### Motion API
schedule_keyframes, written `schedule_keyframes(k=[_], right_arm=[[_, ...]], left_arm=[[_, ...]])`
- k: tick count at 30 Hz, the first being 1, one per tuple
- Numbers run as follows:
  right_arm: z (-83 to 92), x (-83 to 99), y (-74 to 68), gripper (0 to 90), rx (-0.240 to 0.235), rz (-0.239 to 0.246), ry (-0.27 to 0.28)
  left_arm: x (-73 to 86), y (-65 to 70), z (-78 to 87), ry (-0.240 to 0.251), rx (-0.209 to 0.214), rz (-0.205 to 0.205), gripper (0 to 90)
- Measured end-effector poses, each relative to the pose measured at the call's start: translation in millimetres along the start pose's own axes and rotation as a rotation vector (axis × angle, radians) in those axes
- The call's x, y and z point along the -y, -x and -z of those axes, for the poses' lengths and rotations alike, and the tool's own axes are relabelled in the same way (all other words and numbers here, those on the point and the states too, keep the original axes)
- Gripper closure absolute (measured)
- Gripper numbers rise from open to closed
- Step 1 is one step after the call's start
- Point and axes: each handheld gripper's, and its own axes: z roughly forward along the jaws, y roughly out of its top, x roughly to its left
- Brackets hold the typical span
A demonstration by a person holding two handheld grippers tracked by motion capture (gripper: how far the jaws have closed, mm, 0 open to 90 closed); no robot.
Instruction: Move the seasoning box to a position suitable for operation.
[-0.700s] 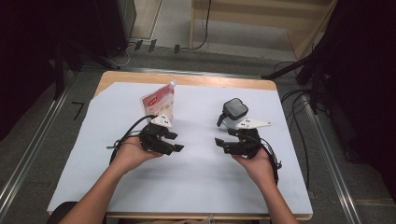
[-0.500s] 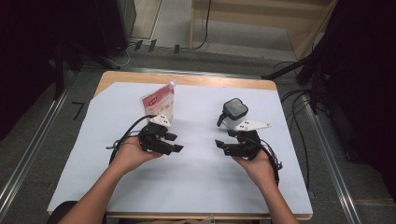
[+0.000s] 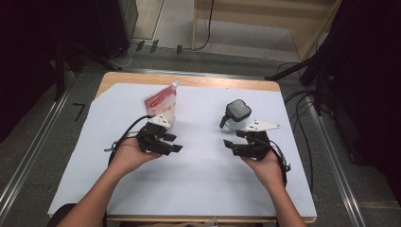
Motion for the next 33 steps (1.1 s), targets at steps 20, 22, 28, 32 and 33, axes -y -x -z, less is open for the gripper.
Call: schedule_keyframes(k=[20,22,28,32,33], right_arm=[[12.6,0.1,33.3,36.2,0.051,-0.061,0.042],[14.6,0.1,34.8,36.3,0.053,-0.064,0.044],[15.8,-1.0,46.4,35.7,0.068,-0.068,0.056],[16.7,-3.3,53.6,36.1,0.082,-0.101,0.059],[14.9,-3.9,55.3,35.0,0.079,-0.101,0.065]], left_arm=[[0.6,0.7,7.1,-0.008,-0.009,-0.013,45.9],[0.9,0.7,7.5,-0.01,-0.01,-0.011,45.9],[2.2,2.6,11.1,0.001,-0.011,-0.012,45.4],[3.7,2.0,13.3,0.005,-0.016,-0.004,43.9],[4.1,1.7,13.8,0.009,-0.013,0.009,44.0]])
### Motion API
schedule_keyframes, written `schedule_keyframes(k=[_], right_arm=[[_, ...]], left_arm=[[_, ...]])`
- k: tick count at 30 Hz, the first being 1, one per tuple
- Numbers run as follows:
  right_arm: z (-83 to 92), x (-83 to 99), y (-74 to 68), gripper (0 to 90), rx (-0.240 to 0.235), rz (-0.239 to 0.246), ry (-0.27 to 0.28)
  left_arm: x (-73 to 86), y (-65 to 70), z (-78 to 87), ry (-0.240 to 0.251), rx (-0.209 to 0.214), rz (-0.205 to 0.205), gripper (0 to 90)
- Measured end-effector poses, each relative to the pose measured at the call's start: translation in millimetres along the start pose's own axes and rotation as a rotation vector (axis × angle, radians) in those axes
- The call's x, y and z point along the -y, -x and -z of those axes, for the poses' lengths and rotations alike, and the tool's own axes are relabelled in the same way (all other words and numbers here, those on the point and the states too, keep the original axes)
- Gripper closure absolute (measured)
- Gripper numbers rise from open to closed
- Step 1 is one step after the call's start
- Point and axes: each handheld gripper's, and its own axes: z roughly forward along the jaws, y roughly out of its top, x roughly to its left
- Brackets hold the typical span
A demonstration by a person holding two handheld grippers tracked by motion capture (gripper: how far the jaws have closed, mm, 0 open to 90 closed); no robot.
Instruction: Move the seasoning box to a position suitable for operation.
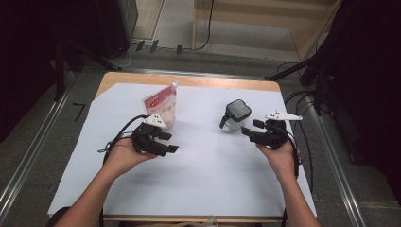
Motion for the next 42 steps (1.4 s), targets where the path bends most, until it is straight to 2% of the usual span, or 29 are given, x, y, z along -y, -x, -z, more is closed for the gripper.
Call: schedule_keyframes(k=[2,4,5,6,7,12,13,14,17,20,21,24,25,28,30,37,39,42], right_arm=[[-1.6,-0.1,0.0,34.3,0.0,0.006,-0.007],[-8.3,-1.0,0.8,32.2,0.004,0.007,-0.034],[-9.9,-1.7,1.4,30.9,0.016,0.003,-0.042],[-9.9,-1.7,1.4,30.9,0.016,0.003,-0.042],[-12.4,-2.7,2.9,28.0,0.024,0.002,-0.037],[-17.7,-2.3,10.0,22.8,0.023,-0.004,-0.016],[-20.6,-3.1,14.3,21.9,0.01,-0.033,-0.037],[-22.5,-4.0,16.2,18.5,0.021,-0.046,-0.044],[-26.4,-6.6,19.1,13.4,0.029,-0.063,-0.031],[-29.5,-6.5,20.6,9.2,0.026,-0.036,-0.027],[-34.2,-5.6,21.2,2.3,0.054,-0.016,-0.038],[-38.8,-4.3,23.2,1.2,0.047,-0.014,-0.048],[-41.1,-3.8,25.3,0.8,0.029,-0.016,-0.049],[-48.7,-3.5,28.1,0.0,0.03,-0.023,-0.045],[-57.5,-3.3,28.3,0.0,0.039,-0.007,-0.057],[-71.6,-2.7,26.4,0.0,0.046,0.01,-0.069],[-74.9,-5.1,24.0,0.0,0.074,0.031,-0.071],[-79.2,-6.5,25.4,0.0,0.058,0.023,-0.07]], left_arm=[[0.1,-0.6,0.5,-0.003,0.005,-0.002,43.9],[0.0,0.7,2.9,0.013,0.038,0.017,43.0],[0.0,0.7,2.9,0.013,0.038,0.017,42.5],[-0.6,2.3,4.8,0.024,0.05,0.015,42.5],[-2.1,6.7,6.9,0.039,0.058,-0.005,42.1],[-3.4,10.4,5.5,0.016,0.045,-0.034,41.5],[-3.1,10.9,5.2,0.01,0.044,-0.035,41.5],[-2.8,10.9,4.9,0.006,0.042,-0.038,41.6],[-2.7,10.0,5.6,0.011,0.046,-0.028,41.6],[-2.5,8.9,6.2,0.013,0.045,-0.03,41.6],[-2.6,8.7,6.5,0.008,0.04,-0.03,41.7],[-1.9,9.0,5.0,0.005,0.031,-0.028,41.6],[-1.9,9.3,5.0,0.0,0.028,-0.034,41.6],[-2.5,10.5,5.2,0.001,0.03,-0.043,41.6],[-2.5,11.7,4.7,-0.004,0.035,-0.047,41.5],[-2.3,13.1,4.5,-0.004,0.03,-0.047,41.5],[-1.9,13.0,4.9,-0.005,0.032,-0.049,41.5],[-1.1,12.9,4.0,-0.009,0.031,-0.044,41.5]])
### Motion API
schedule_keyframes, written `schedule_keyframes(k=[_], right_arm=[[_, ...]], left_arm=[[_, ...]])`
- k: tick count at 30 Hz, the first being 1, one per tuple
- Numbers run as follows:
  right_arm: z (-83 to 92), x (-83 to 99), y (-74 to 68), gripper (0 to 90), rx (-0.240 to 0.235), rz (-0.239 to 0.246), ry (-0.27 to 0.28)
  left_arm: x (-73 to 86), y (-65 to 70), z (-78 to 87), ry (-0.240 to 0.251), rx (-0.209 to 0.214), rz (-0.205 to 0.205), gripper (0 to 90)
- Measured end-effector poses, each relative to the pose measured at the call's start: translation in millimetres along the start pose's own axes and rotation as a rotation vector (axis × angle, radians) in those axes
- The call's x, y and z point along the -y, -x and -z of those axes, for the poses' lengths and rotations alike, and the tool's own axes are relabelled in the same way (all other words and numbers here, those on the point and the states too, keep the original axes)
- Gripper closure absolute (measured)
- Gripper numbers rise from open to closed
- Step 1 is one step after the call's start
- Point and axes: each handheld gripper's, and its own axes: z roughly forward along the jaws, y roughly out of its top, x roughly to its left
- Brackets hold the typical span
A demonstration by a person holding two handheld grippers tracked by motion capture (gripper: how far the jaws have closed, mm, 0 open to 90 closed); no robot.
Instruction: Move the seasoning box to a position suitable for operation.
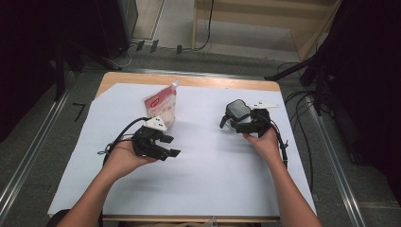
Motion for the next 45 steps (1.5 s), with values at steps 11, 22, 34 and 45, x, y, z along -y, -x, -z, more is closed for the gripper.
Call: schedule_keyframes(k=[11,22,34,45], right_arm=[[-14.5,0.8,0.1,0.0,0.023,-0.008,0.022],[-18.4,-0.8,-3.8,10.1,0.016,0.001,0.032],[-15.2,-1.9,-8.5,15.4,0.053,0.043,0.038],[-3.2,-6.1,-11.2,15.6,0.05,0.026,0.05]], left_arm=[[1.7,0.6,-0.7,-0.001,0.008,-0.003,42.2],[2.5,3.0,-7.7,-0.023,0.013,-0.015,42.4],[4.0,1.7,-6.2,-0.02,0.011,-0.007,42.3],[3.8,0.3,-5.1,-0.004,0.015,-0.004,42.9]])
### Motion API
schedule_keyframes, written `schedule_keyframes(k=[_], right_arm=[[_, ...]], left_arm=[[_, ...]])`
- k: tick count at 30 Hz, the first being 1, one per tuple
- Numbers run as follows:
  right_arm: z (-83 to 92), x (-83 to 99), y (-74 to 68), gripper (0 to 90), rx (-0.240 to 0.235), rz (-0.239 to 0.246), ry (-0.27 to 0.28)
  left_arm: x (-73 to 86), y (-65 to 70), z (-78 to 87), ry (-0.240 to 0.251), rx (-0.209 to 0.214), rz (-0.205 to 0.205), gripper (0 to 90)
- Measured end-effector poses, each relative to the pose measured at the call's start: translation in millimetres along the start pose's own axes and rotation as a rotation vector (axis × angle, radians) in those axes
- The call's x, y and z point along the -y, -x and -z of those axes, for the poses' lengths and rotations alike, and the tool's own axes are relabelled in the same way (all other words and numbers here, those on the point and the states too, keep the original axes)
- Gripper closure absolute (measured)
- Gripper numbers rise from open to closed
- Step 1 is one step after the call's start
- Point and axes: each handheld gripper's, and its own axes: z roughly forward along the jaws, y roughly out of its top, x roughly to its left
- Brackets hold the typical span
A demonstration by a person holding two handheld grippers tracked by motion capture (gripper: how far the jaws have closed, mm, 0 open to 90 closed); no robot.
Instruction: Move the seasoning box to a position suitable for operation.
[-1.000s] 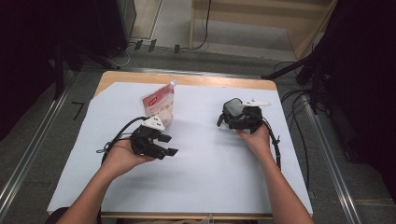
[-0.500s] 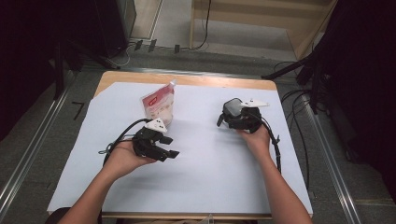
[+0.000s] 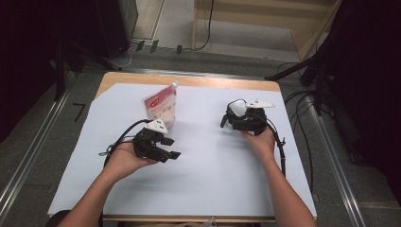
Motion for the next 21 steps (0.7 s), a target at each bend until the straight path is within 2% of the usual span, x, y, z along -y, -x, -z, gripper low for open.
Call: schedule_keyframes(k=[1,4,7,10,13,18,21], right_arm=[[3.9,-0.6,-2.1,15.6,0.003,0.005,0.002],[10.5,-0.3,-5.6,15.6,0.0,0.002,0.005],[15.8,-1.1,-7.7,15.6,0.001,0.004,0.008],[28.3,-4.8,-12.2,15.7,-0.004,0.007,0.036],[38.2,-6.1,-16.5,15.7,-0.014,0.014,0.049],[53.6,-5.2,-22.7,15.7,-0.034,-0.001,0.057],[60.8,-2.9,-28.9,15.7,-0.036,0.01,0.052]], left_arm=[[-0.4,0.0,0.9,0.005,-0.013,-0.007,44.4],[-1.5,0.2,2.8,0.037,-0.011,-0.001,45.1],[-1.4,0.1,2.4,0.035,-0.008,-0.003,44.8],[-1.8,-1.1,1.7,0.023,-0.006,-0.011,44.4],[-3.2,-1.5,0.8,0.038,-0.003,-0.006,44.4],[-5.7,-2.5,-0.4,0.043,0.001,-0.012,44.4],[-7.3,-3.0,-0.3,0.032,0.001,-0.018,44.3]])
